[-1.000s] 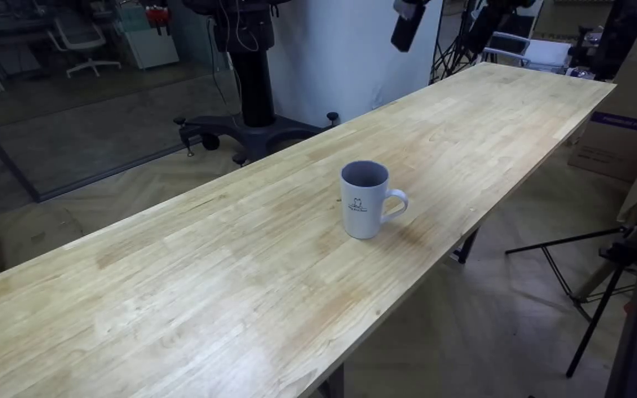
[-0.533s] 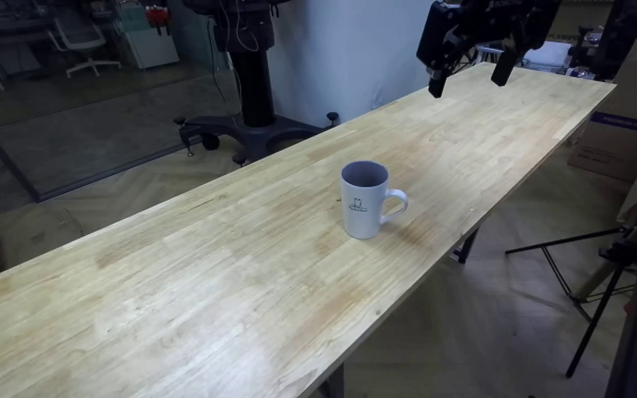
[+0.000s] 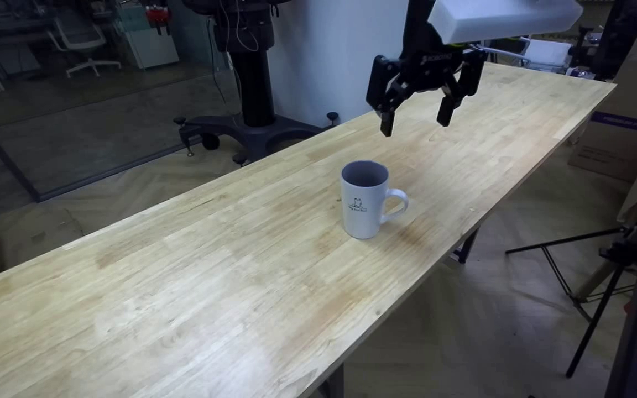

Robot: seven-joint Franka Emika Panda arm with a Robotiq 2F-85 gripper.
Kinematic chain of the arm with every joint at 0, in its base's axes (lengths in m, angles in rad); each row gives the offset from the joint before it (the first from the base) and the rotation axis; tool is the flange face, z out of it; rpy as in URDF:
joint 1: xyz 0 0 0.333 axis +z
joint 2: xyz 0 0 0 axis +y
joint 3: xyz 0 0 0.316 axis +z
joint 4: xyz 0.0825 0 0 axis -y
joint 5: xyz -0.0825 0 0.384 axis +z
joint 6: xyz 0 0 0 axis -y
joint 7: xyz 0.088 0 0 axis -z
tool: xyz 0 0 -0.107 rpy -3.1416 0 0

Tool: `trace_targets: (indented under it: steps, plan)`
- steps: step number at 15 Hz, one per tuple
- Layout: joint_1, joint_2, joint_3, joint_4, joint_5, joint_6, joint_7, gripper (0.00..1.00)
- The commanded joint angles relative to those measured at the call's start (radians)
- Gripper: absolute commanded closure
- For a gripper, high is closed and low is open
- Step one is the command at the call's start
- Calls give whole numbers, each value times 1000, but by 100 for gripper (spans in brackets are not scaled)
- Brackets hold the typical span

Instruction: Move the white mug to the right

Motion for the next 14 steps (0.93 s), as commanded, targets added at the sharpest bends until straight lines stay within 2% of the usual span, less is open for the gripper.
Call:
trace_targets:
  steps: [1,4,10,14]
  plan:
    - [60,7,-58,7,6,-2,-5,0]
    - [70,36,-84,27,-21,0,12,0]
    - [69,171,-166,118,71,-39,-92,0]
    - [74,266,-181,192,133,-70,-183,0]
